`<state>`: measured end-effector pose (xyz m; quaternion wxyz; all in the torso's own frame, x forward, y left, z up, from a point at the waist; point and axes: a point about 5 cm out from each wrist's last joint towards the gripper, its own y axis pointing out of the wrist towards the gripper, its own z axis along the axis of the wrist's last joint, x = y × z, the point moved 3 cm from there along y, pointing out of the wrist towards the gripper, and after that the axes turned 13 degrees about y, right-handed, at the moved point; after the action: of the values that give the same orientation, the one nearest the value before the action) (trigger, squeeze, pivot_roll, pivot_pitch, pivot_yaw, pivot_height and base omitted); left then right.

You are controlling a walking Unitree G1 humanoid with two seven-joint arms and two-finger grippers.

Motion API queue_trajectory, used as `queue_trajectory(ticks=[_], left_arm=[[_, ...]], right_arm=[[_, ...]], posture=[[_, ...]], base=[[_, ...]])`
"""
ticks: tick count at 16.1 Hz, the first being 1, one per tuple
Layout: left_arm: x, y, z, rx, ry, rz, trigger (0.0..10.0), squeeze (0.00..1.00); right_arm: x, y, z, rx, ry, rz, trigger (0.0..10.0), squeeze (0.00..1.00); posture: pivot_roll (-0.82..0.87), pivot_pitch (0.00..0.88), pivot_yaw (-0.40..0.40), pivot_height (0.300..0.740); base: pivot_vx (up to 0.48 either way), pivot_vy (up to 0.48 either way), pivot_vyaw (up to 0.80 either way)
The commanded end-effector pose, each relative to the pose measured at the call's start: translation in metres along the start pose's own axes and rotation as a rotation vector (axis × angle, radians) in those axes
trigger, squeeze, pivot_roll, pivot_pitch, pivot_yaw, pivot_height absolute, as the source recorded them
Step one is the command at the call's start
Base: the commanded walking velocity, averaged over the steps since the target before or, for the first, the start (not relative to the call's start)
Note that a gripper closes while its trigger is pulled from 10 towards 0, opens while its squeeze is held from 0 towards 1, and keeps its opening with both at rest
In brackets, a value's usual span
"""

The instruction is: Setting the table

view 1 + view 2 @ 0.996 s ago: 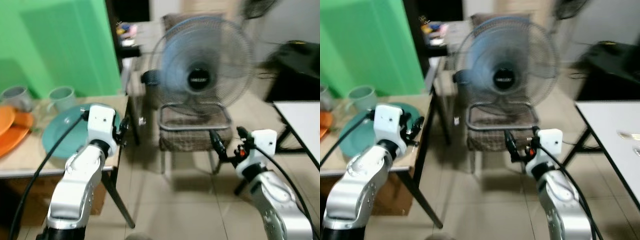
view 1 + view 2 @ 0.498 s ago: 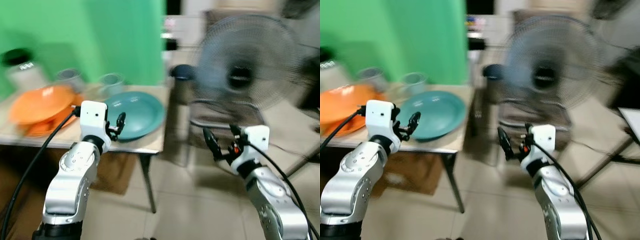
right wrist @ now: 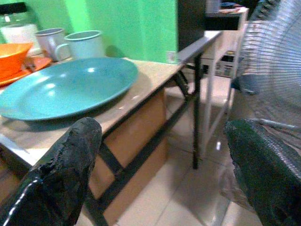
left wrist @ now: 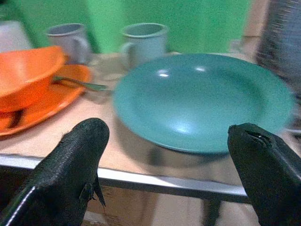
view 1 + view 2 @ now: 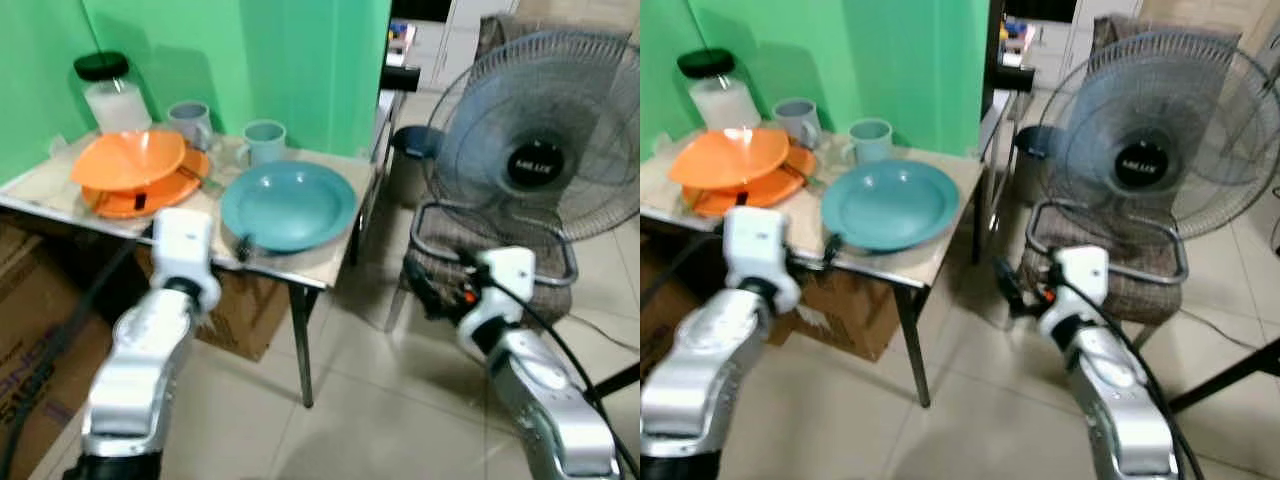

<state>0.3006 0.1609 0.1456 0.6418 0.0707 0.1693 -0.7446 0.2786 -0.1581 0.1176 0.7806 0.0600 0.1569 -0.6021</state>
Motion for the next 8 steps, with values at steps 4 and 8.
queue_trajectory(ticks=[4, 8], left_arm=[[-0.0022, -0.0022, 0.006, 0.039, 0.023, -0.006, 10.0, 0.51], [0.0013, -0.0036, 0.0065, 0.047, 0.041, -0.033, 10.0, 0.5]], right_arm=[[0.0067, 0.0042, 0.0044, 0.016, -0.036, -0.077, 10.0, 0.0], [0.0079, 0.0074, 0.0051, 0.035, -0.002, -0.108, 10.0, 0.0]], posture=[[0.07, 0.0, 0.008, 0.74], [0.09, 0.0, -0.005, 0.74]], base=[[0.208, 0.0, 0.0], [0.344, 0.0, 0.51]])
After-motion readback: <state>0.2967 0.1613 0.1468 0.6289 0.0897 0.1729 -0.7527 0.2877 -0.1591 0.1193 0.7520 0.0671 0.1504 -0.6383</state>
